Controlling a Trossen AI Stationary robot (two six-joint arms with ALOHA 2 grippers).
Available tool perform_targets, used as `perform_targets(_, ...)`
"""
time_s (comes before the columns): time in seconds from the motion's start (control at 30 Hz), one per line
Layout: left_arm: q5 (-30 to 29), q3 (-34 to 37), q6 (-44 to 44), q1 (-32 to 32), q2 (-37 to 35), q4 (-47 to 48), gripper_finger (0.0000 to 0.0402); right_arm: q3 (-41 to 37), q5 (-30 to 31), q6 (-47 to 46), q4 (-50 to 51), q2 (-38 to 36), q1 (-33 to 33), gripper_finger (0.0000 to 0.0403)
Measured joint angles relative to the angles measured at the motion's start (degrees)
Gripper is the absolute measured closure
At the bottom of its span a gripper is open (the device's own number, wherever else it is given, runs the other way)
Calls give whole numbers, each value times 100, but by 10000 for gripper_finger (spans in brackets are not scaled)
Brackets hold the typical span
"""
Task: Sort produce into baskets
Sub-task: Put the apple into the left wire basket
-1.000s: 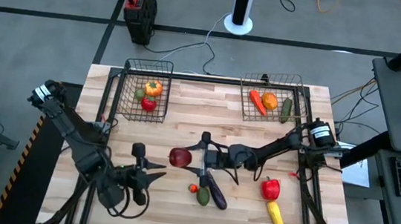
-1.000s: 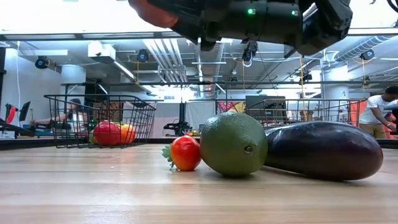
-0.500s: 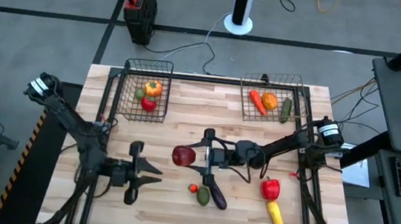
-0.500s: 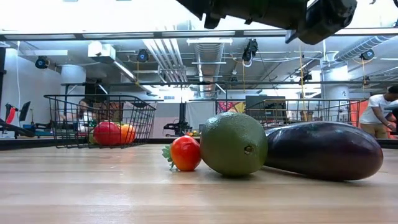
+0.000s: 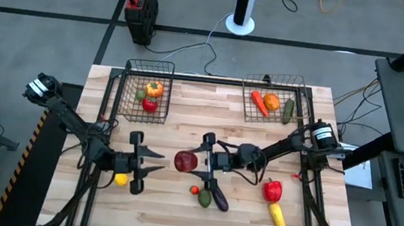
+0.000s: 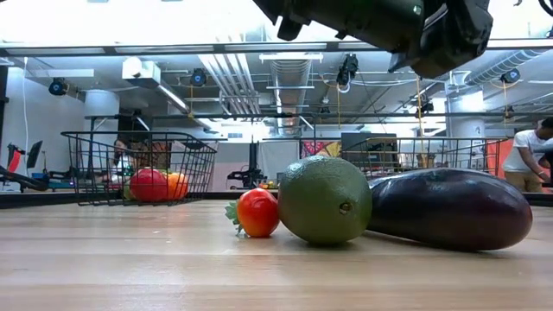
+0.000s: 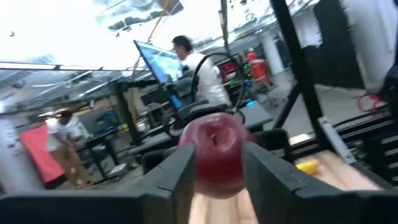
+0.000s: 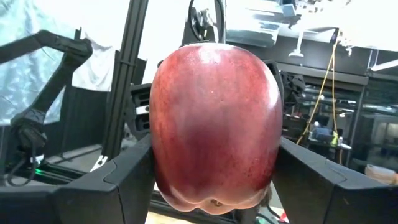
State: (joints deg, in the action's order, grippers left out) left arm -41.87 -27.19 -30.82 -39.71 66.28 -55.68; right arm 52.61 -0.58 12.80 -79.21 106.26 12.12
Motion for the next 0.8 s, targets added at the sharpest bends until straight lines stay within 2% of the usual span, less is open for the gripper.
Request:
perform_targets(0.27, 40, 34, 203, 128, 343, -330, 170, -3, -9, -119, -174, 122, 0, 140)
perform_targets(0.43, 34, 33, 122, 320, 590, -532, 113, -3, -9, -112, -187, 122, 0, 138)
perform_targets(0.6, 49, -19, 123, 525, 770, -600, 81, -3, -7, -120, -171, 122, 0, 139)
perform_targets(0.8, 556, -107, 131, 745, 890, -636, 72, -3, -8, -123, -162, 122, 0, 138)
